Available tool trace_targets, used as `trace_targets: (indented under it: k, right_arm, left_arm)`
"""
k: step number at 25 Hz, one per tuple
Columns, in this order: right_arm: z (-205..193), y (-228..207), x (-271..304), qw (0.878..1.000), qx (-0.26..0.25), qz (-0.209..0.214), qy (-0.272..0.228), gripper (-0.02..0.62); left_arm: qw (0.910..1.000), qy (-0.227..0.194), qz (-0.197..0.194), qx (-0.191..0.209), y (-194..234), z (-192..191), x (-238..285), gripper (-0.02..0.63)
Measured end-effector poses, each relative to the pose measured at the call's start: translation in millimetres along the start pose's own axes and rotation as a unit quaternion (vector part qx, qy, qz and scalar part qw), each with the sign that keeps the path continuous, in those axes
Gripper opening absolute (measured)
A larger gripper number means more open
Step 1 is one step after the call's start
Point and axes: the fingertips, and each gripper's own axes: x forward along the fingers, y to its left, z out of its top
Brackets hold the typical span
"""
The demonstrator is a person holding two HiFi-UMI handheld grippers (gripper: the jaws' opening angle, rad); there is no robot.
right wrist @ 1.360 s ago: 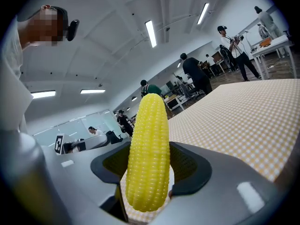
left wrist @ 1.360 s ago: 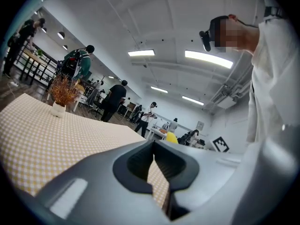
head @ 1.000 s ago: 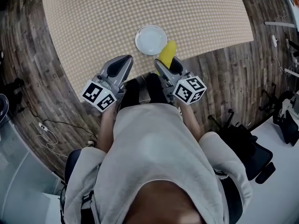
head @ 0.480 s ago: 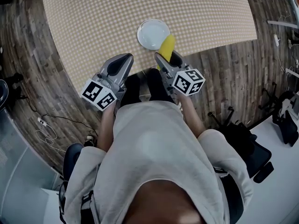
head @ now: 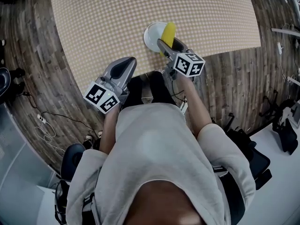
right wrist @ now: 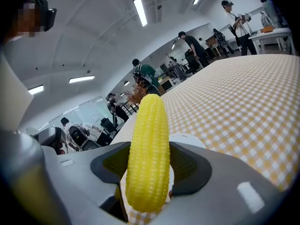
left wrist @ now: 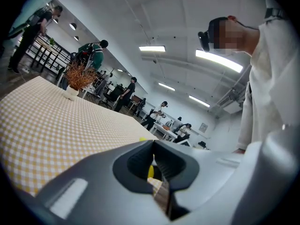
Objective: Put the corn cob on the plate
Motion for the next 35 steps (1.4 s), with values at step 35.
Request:
trace_targets:
  k: [35]
  right_arm:
    - [-44.9, -9.2, 45.7, 0.703, -0.640, 0.084, 0.299, 0.261]
  left_arm:
    - [0.9998, -0.013, 0.003, -0.014, -0.8, -0.4, -9.6, 0.009]
